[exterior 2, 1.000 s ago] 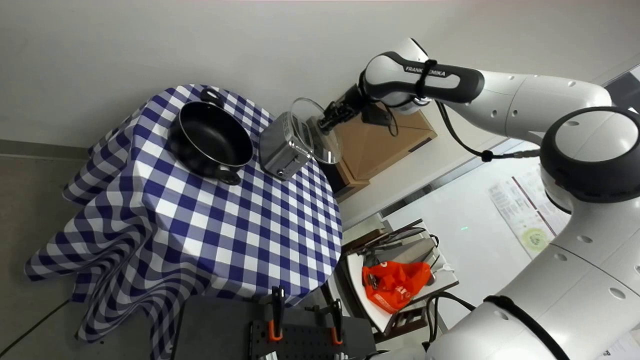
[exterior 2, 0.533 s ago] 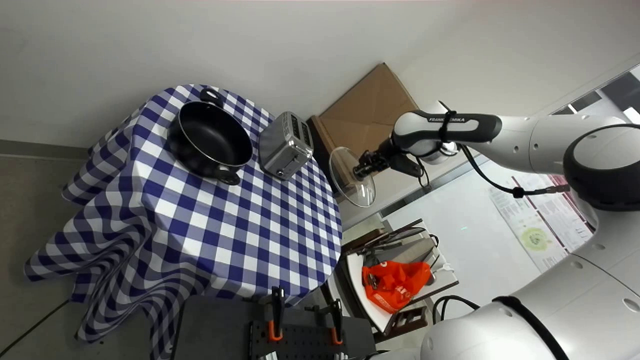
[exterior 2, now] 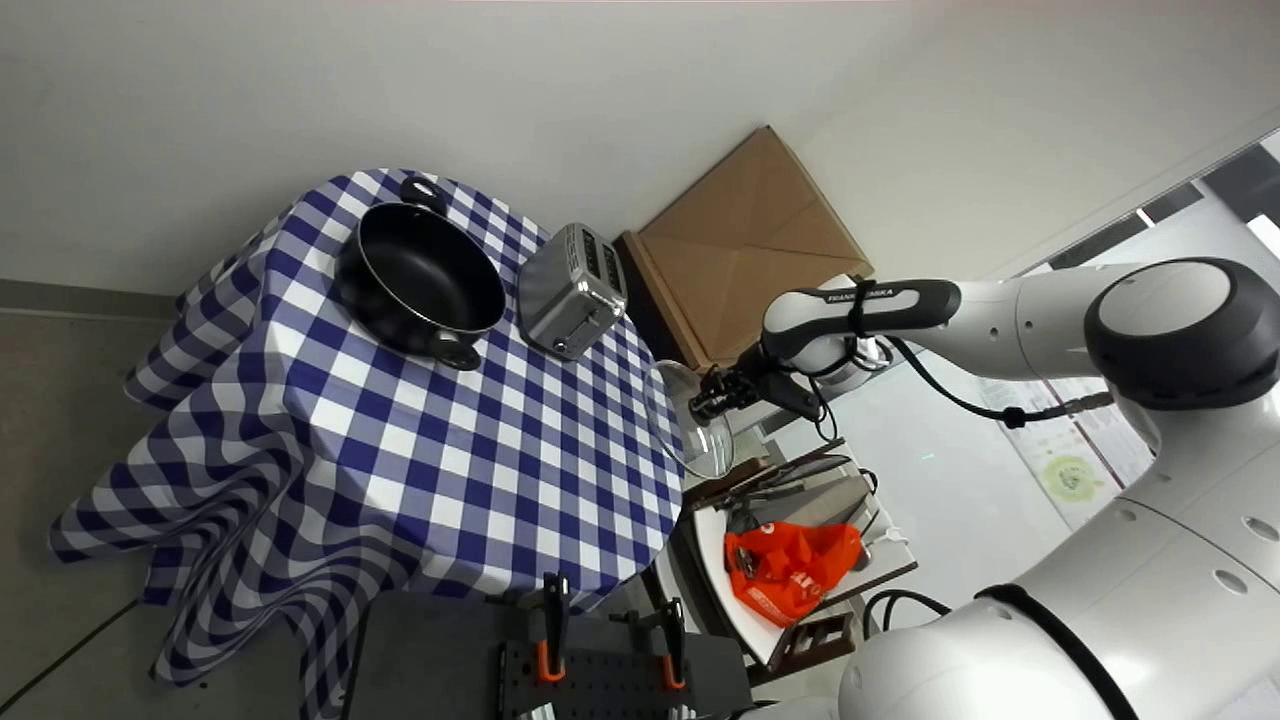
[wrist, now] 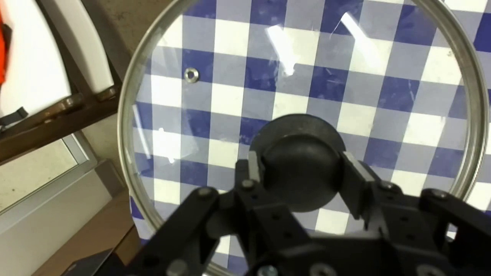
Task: Pick up the lid from the black pot and put it on the table.
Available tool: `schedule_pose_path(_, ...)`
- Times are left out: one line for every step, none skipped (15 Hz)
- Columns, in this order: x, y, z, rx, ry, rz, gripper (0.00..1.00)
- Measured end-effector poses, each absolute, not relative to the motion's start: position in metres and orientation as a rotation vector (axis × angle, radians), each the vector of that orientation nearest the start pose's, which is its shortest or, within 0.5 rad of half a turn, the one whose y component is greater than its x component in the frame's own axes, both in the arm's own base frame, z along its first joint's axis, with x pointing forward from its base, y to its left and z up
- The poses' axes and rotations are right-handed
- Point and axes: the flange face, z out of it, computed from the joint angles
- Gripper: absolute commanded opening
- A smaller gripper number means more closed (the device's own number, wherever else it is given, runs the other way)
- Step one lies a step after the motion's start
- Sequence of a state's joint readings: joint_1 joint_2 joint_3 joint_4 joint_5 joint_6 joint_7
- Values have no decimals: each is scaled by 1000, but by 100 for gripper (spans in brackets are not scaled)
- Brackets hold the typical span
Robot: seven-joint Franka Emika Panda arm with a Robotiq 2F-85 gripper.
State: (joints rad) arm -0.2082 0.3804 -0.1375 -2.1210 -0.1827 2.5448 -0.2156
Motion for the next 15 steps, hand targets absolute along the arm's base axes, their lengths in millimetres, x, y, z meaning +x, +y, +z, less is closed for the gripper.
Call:
schedule_pose_path(546,-198,225,-3303,-29,18,25)
schedule_pose_path(542,-204,214,-3302,-2,38,25)
schedule_pose_path(537,-210,202,-3301,25,59,25)
schedule_pose_path(531,-217,191,-3299,48,83,25)
schedule_pose_path(525,-224,178,-3295,67,111,25)
schedule_pose_path(520,-228,166,-3290,79,138,25)
schedule_pose_path(515,-230,153,-3285,85,165,25)
schedule_pose_path(511,-231,139,-3280,86,193,25)
schedule_pose_path(508,-230,127,-3275,85,215,25)
schedule_pose_path(507,-228,115,-3271,85,231,25)
schedule_pose_path(507,-225,103,-3268,84,243,25)
schedule_pose_path(508,-222,92,-3266,78,251,25)
schedule_pose_path(510,-219,83,-3265,72,254,25)
schedule_pose_path(514,-215,74,-3265,66,255,25)
schedule_pose_path(518,-211,67,-3264,57,251,25)
